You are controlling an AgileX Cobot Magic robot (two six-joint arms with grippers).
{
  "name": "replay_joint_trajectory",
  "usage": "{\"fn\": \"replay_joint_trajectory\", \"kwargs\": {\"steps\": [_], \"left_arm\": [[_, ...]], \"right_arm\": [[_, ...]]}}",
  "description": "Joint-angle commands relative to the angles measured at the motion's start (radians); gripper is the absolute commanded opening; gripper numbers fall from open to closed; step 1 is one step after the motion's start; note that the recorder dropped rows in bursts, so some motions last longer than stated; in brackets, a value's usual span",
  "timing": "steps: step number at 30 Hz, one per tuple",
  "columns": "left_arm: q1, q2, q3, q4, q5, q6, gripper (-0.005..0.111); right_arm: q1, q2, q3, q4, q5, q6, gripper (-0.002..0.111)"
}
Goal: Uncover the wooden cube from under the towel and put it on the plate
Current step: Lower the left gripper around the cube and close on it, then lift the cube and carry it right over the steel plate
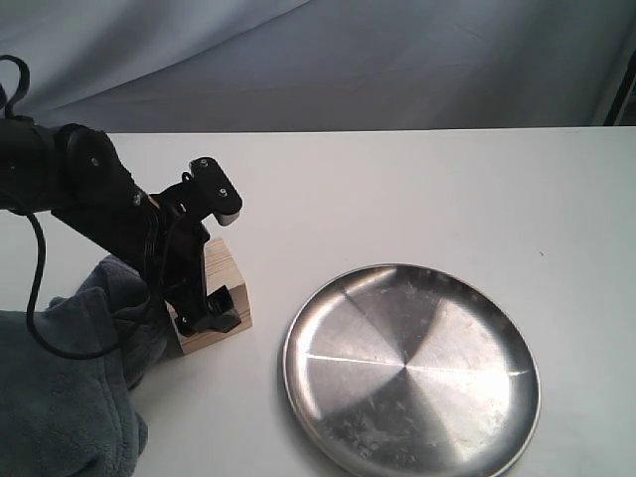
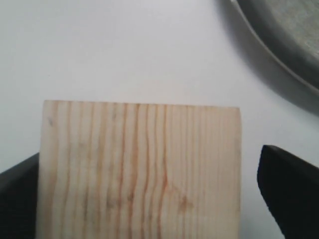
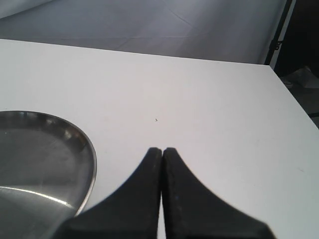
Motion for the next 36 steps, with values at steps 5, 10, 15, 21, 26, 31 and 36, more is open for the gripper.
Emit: {"fn": "replay_joint_trajectory", "kwargs": {"steps": [5, 10, 15, 21, 26, 31, 36], "left_arm": [[0.002, -0.003, -0.006, 0.015, -0.003, 0.006, 0.061], [0.002, -0.003, -0.006, 0.04, 0.015, 0.013, 0.001], [0.002, -0.052, -0.006, 0.04, -0.003, 0.01, 0.0], [0.002, -0.229, -0.006, 0.006, -0.005, 0.01, 0.0], [0.002, -0.357, -0.006, -0.165, 0.004, 0.017, 0.0], [0.002, -0.406, -0.006, -0.319, 0.102, 0.153, 0.0], [-0.008, -0.405, -0.006, -0.598, 0.256, 0.438, 0.0]], "right_arm": [[0.002, -0.006, 0.004, 0.005, -0.009, -0.003, 0.0], [0.002, -0.006, 0.004, 0.005, -0.009, -0.003, 0.0], [0.002, -0.006, 0.004, 0.005, -0.009, -0.003, 0.0], [0.002, -0.006, 0.004, 0.005, -0.009, -0.003, 0.0], [0.002, -0.006, 0.004, 0.005, -0.009, -0.003, 0.0], [0.002, -0.006, 0.004, 0.005, -0.009, -0.003, 0.0], [0.002, -0.006, 0.004, 0.005, -0.009, -0.003, 0.0]]}}
